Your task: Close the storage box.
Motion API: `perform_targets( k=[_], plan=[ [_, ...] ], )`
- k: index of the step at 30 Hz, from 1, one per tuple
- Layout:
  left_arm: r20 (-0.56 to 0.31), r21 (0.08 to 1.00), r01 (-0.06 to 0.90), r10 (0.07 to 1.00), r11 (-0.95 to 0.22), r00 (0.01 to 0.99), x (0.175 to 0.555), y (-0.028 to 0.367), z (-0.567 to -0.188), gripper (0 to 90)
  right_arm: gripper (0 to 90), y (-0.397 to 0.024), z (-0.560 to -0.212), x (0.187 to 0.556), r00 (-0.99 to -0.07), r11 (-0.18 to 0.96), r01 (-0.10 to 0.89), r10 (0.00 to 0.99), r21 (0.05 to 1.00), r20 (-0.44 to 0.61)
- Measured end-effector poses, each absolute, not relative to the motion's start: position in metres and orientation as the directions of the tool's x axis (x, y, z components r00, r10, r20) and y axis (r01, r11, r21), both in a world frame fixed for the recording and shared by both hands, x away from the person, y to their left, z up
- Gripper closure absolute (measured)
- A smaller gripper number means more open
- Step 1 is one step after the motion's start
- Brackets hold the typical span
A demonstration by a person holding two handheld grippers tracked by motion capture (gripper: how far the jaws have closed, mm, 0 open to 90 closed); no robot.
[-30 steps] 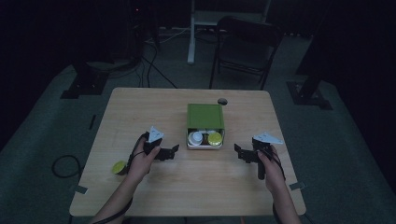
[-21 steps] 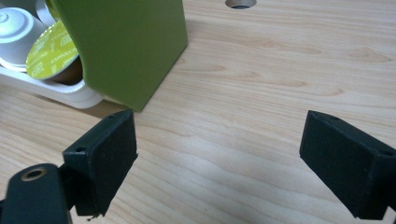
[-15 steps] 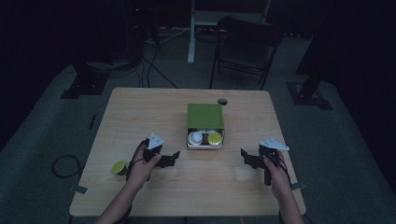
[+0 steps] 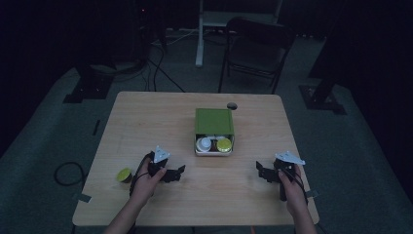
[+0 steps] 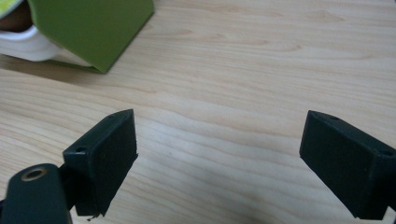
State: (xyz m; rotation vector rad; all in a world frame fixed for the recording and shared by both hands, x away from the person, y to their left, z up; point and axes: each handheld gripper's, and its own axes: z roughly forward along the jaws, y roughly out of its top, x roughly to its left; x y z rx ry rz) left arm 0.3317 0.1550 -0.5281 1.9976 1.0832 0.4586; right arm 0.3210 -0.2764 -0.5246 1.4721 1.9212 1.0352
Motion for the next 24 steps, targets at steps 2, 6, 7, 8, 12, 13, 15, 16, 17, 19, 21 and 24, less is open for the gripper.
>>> perform_targets(
  k=[2,6,7,8,12,13,15,16,17,19,21,24],
  plan=[
    [-0.057,0.785,0.534,0.82,-0.316,0.569,0.329,0.155,-0.529,6.6,10.8,-0.278,-0.526,0.319,-0.281,0.127,0.576,0.958,0.807,0.05],
    [-0.06,0.781,0.537,0.817,-0.319,0.573,0.324,0.156,-0.532,6.6,10.8,-0.283,-0.529,0.313,-0.241,0.118,0.592,0.97,0.797,0.035],
    [-0.06,0.779,0.539,0.818,-0.32,0.572,0.323,0.156,-0.533,6.6,10.8,-0.284,-0.53,0.312,-0.23,0.113,0.597,0.973,0.794,0.035],
    [-0.053,0.776,0.54,0.819,-0.326,0.571,0.322,0.156,-0.534,6.6,10.8,-0.285,-0.531,0.311,-0.22,0.107,0.601,0.975,0.792,0.035],
    [-0.057,0.771,0.546,0.819,-0.328,0.571,0.318,0.157,-0.536,6.6,10.8,-0.29,-0.534,0.306,-0.168,0.097,0.62,0.986,0.779,0.011],
    [-0.055,0.769,0.547,0.819,-0.33,0.572,0.317,0.157,-0.536,6.6,10.8,-0.291,-0.535,0.305,-0.161,0.105,0.621,0.987,0.777,-0.005],
    [-0.056,0.769,0.549,0.822,-0.326,0.567,0.315,0.157,-0.536,6.6,10.8,-0.293,-0.537,0.303,-0.144,0.103,0.624,0.989,0.775,-0.016],
    [-0.057,0.767,0.551,0.822,-0.327,0.567,0.314,0.157,-0.536,6.6,10.8,-0.294,-0.537,0.302,-0.138,0.097,0.628,0.99,0.772,-0.013],
    [-0.053,0.766,0.551,0.823,-0.33,0.566,0.313,0.156,-0.536,6.6,10.8,-0.296,-0.538,0.301,-0.129,0.092,0.63,0.992,0.771,-0.013],
    [-0.055,0.767,0.552,0.823,-0.327,0.565,0.311,0.155,-0.536,6.6,10.8,-0.298,-0.54,0.3,-0.107,0.081,0.64,0.994,0.764,-0.017],
    [-0.057,0.765,0.557,0.826,-0.325,0.561,0.309,0.155,-0.537,6.6,10.8,-0.302,-0.542,0.299,-0.084,0.076,0.647,0.996,0.759,-0.028],
    [-0.064,0.757,0.57,0.83,-0.321,0.553,0.307,0.153,-0.54,6.6,10.8,-0.306,-0.546,0.298,-0.068,0.065,0.66,0.997,0.749,-0.027]
  ],
)
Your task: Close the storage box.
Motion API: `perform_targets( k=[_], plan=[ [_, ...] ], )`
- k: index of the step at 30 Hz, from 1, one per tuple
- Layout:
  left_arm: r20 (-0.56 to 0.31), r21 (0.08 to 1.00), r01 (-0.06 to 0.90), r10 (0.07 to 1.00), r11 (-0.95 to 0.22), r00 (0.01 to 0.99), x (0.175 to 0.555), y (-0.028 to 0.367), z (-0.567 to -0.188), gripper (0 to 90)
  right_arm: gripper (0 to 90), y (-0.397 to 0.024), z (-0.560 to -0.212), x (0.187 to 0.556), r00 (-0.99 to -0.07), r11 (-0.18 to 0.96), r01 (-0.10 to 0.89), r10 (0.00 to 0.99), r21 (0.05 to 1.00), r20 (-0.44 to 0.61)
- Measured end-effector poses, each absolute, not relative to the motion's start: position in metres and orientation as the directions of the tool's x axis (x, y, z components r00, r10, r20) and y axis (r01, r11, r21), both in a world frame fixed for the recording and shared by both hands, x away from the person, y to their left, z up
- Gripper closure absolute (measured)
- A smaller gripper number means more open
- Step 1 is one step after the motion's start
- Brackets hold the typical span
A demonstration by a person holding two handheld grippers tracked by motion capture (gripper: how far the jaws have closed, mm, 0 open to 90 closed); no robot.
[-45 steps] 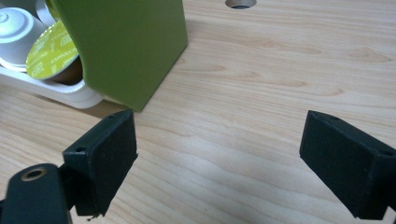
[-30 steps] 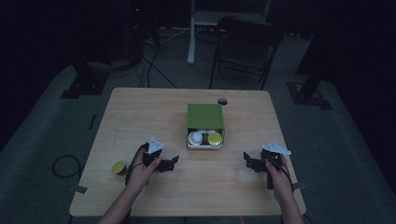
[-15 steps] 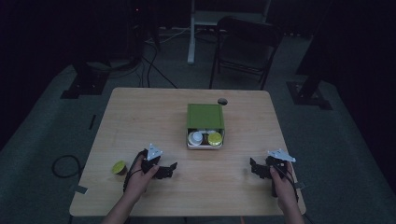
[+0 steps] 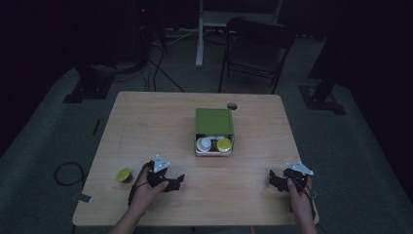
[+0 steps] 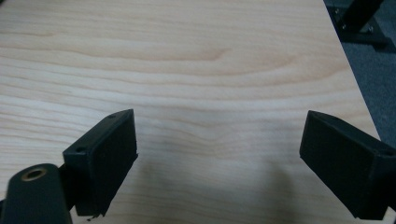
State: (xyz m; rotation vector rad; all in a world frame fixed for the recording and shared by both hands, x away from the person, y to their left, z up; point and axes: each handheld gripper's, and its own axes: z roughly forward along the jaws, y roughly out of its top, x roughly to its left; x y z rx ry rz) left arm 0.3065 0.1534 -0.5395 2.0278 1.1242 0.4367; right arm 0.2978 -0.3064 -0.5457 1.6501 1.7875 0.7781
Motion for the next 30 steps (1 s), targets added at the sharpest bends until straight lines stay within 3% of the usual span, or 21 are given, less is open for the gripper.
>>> perform_targets(
  k=[15,26,30],
  plan=[
    [-0.025,0.706,0.605,0.84,-0.369,0.542,0.296,0.154,-0.546,6.6,10.8,-0.311,-0.551,0.3,-0.073,0.043,0.691,0.997,0.722,0.011],
    [0.016,0.694,0.592,0.831,-0.41,0.557,0.292,0.159,-0.547,6.6,10.8,-0.31,-0.551,0.301,-0.133,0.081,0.688,0.991,0.721,0.016],
    [0.014,0.695,0.614,0.861,-0.374,0.509,0.293,0.161,-0.547,6.5,10.8,-0.31,-0.551,0.301,-0.148,0.092,0.686,0.989,0.722,0.015]
  ],
)
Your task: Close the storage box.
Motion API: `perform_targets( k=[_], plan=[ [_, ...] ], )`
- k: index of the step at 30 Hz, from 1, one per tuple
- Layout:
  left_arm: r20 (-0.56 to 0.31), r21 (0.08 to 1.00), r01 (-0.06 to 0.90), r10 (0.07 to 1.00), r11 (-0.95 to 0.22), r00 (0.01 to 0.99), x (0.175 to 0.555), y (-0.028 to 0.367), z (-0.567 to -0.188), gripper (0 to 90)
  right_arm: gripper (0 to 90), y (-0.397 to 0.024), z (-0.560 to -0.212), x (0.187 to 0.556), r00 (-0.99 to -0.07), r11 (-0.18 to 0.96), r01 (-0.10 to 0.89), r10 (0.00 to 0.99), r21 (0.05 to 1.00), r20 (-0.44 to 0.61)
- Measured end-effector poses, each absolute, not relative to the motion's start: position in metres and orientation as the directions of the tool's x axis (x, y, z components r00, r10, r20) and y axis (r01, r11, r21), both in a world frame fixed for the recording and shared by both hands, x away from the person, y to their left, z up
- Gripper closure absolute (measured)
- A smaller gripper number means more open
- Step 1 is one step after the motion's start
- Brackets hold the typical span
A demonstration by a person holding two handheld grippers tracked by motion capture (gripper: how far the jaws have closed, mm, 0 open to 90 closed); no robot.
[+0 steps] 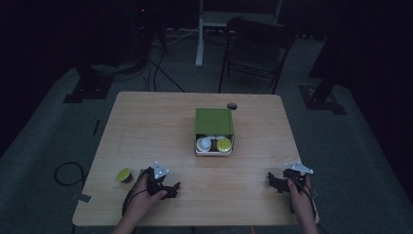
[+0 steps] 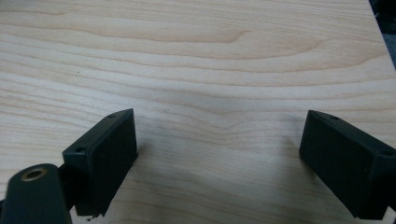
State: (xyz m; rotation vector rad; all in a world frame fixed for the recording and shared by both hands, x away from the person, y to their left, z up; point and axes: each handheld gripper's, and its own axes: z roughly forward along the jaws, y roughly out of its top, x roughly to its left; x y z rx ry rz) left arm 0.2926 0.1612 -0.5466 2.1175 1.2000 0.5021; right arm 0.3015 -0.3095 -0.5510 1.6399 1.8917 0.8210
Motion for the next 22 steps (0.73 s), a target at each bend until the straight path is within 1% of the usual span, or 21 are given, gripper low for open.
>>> perform_targets(
  k=[3,5,9,17,22],
  plan=[
    [0.013,0.694,0.637,0.89,-0.337,0.456,0.2946,0.163,-0.5467,6.4,10.8,-0.3095,-0.551,0.3015,-0.149,0.093,0.686,0.989,0.722,0.015],
    [0.011,0.686,0.655,0.905,-0.317,0.426,0.2974,0.1624,-0.5471,1.5,10.8,-0.3096,-0.5511,0.3015,-0.15,0.093,0.686,0.989,0.722,0.015],
    [0.012,0.687,0.673,0.929,-0.276,0.369,0.3013,0.1598,-0.5472,1.1,10.7,-0.3095,-0.5511,0.3015,-0.149,0.092,0.687,0.989,0.721,0.016],
    [0.012,0.687,0.69,0.952,-0.229,0.305,0.3003,0.1556,-0.5473,1.1,10.7,-0.3095,-0.5511,0.3015,-0.149,0.092,0.687,0.989,0.721,0.015],
    [0.014,0.686,0.692,0.956,-0.223,0.294,0.2995,0.1549,-0.5473,1.1,10.7,-0.3095,-0.5511,0.3015,-0.149,0.092,0.686,0.989,0.721,0.015]
  ],
)
